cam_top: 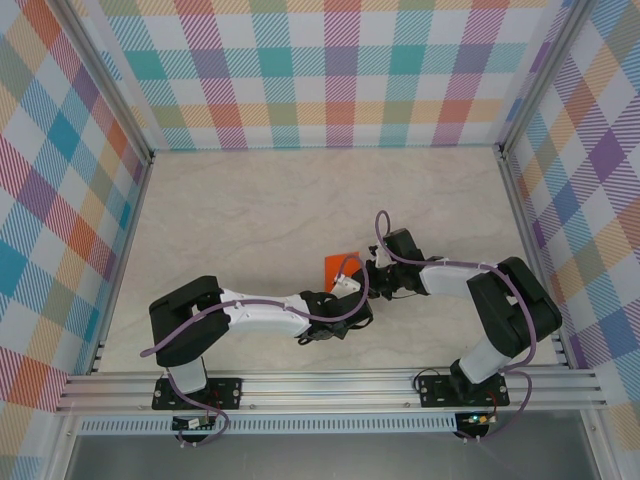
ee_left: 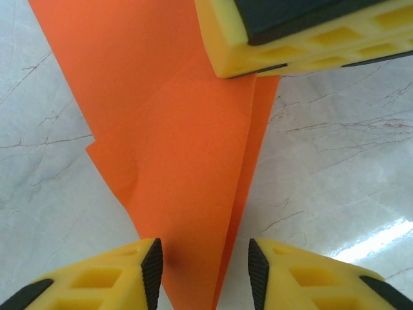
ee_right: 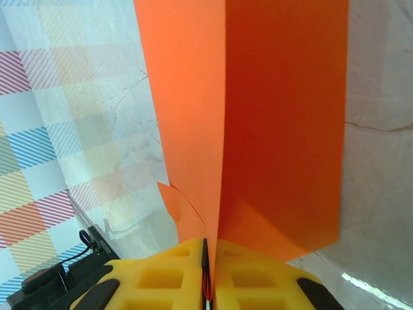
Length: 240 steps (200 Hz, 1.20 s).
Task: Fold a paper plane with a square sheet of paper (pick it up from the middle)
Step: Fourth fold the wing at the center of the table.
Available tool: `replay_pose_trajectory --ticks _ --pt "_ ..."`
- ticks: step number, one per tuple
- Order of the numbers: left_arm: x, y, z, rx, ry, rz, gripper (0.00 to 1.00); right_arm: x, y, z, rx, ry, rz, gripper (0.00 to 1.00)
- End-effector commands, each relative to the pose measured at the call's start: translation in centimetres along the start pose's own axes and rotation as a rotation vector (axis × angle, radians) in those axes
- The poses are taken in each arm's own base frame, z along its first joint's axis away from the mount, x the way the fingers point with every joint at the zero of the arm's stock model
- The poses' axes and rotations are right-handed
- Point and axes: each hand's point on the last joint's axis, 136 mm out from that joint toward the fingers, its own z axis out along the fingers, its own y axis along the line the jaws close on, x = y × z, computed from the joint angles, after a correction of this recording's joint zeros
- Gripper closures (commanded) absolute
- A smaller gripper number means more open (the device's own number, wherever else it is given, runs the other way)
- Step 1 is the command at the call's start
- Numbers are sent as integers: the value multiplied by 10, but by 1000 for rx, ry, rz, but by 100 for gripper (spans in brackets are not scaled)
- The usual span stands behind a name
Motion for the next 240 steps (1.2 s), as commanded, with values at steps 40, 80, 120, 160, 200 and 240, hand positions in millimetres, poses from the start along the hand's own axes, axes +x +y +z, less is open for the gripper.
replay_pose_trajectory --ticks 40,80,120,160,200,240 --pt "-9 -2 -1 -23 -24 -3 71 -3 15 -5 -37 3 -21 89" --pt "-7 1 0 -38 -22 -12 76 -3 16 -6 -39 4 -23 89" --pt "-5 3 2 -50 -19 -20 81 -3 16 -6 -38 4 -23 89" --pt "-4 4 3 -54 -18 -21 88 -3 17 -7 -40 3 -23 89" --pt "-2 8 4 -27 -15 -55 97 -2 19 -9 -39 0 -30 87" --pt "-6 2 3 131 -26 -126 100 -2 25 -19 -25 -19 -61 74"
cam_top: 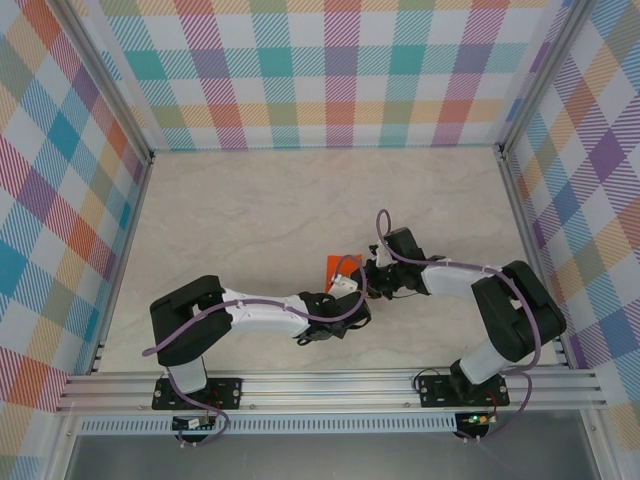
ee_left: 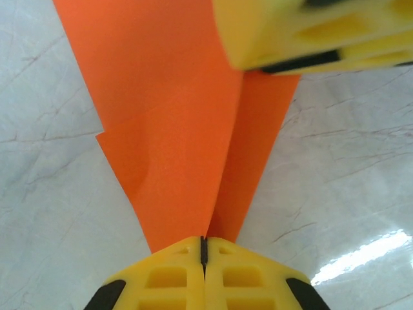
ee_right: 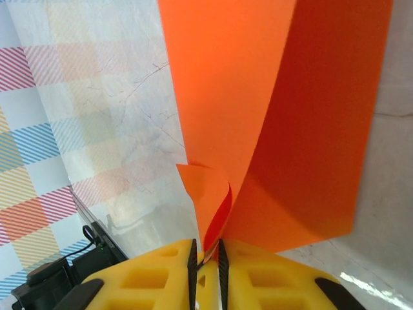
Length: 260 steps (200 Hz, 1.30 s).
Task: Fold a paper plane with a square sheet of paper (pick it up from the middle)
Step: Fourth fold the wing at the center of the table.
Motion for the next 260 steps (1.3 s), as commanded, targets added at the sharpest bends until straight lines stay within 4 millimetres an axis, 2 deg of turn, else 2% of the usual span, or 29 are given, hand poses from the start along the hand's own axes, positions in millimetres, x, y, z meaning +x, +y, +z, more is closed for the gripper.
replay_pose_trajectory --ticks 1,49,70,90,137,212,260 --pt "-8 -5 -6 127 -19 -65 100 -5 19 -13 -21 -22 -57 73" --pt "-9 -7 -8 328 -12 -153 100 -4 26 -44 19 -123 -115 55" --pt "-8 -5 -6 394 -5 -202 100 -3 32 -52 2 -143 -142 56" --pt "-8 0 -6 449 -12 -252 100 -1 39 -52 -29 -128 -163 59" --pt "-12 12 -9 545 -31 -348 100 1 39 -36 -71 -63 -152 66" --pt "-14 24 -8 628 -22 -429 100 4 48 6 -96 30 -151 76" --pt "-14 23 -5 670 -1 -445 100 -1 53 16 -104 39 -147 78"
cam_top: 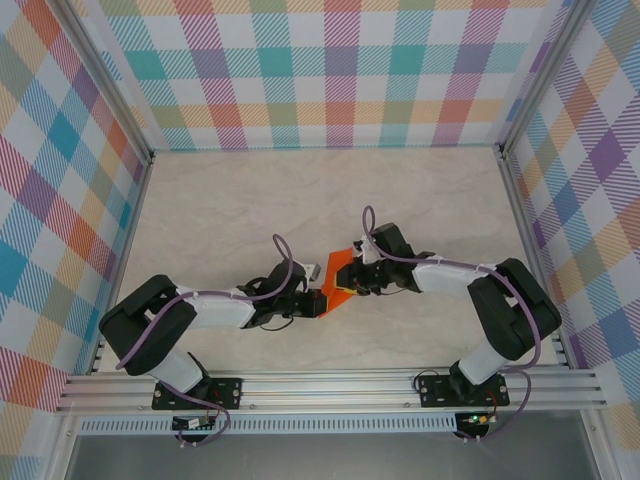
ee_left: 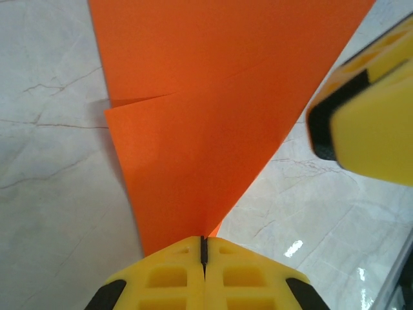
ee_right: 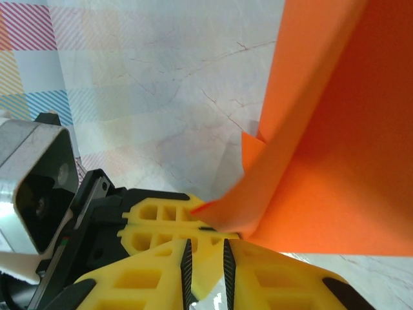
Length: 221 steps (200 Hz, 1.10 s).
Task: Fold a paper plane with a square sheet of paper (pick it up from the middle)
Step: Fourth fold the wing at the center of the table.
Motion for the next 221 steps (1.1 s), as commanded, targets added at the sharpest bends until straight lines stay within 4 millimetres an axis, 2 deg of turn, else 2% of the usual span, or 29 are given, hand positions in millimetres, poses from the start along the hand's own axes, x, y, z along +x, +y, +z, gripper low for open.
replay_pose_trajectory --ticks 1,52,63,96,118,160,188,221 --pt "-4 -3 0 58 -2 -17 100 -8 16 3 -46 -4 -25 78" --pt "-5 1 2 44 8 -26 100 -14 2 10 16 -18 26 76" --pt "-6 2 2 34 6 -23 92 -14 -2 8 38 -27 36 73" --pt "-9 -1 2 26 15 -8 80 -11 -11 5 87 -30 55 61" --pt "-11 -4 2 14 21 13 72 -11 -11 5 91 -28 62 58" --pt "-10 -6 -1 -100 23 117 57 -12 -10 5 89 -31 70 61" --pt "-10 1 -6 -215 4 188 52 -12 -10 6 88 -26 74 64" --pt "-9 -4 -8 -275 -20 265 50 -12 -8 6 82 -21 74 68"
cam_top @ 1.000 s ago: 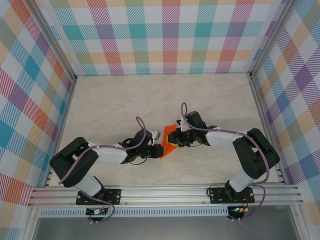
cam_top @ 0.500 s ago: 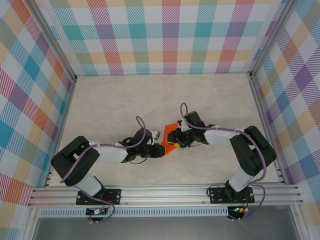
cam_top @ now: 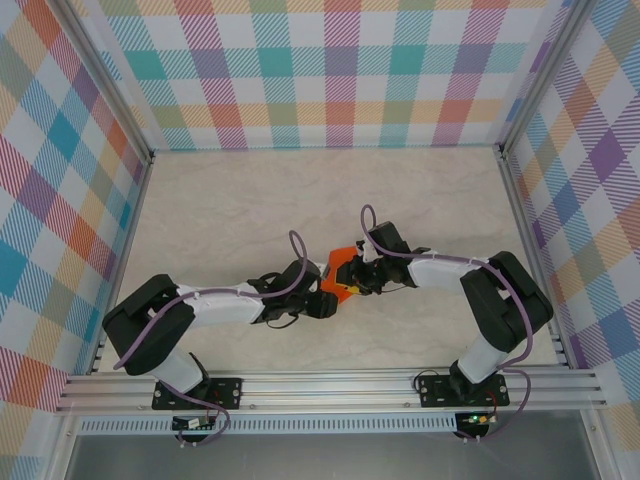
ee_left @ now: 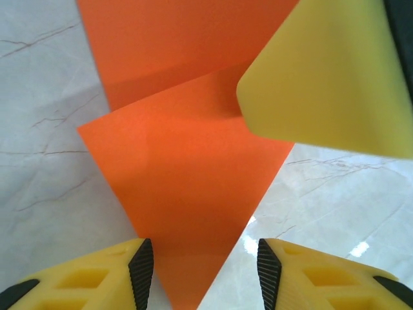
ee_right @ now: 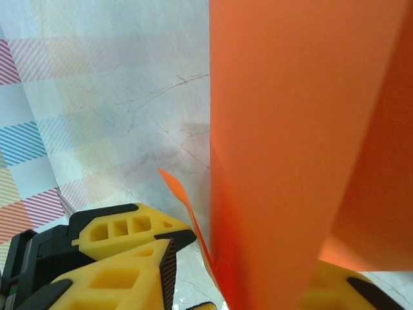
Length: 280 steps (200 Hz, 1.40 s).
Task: Fold a paper plane with a square sheet of paper (pick it up from the middle)
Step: Fourth fold the wing at the center of the table.
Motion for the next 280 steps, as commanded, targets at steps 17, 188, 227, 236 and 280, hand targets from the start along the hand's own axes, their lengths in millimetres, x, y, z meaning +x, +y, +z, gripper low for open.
replay_pose_trajectory --ticks 17,188,227,236,280 --pt "-6 -2 -7 -107 -43 110 50 -2 10 -1 -13 3 -8 70" --pt "-2 1 5 -359 -60 244 70 -4 12 2 -14 16 2 78" --pt "0 1 6 -362 -58 242 75 -4 12 2 -13 19 0 79" --pt "-1 0 6 -360 -59 240 77 -4 12 2 -12 17 0 79" --pt "-1 0 6 -359 -63 234 86 -4 11 2 -7 17 4 79"
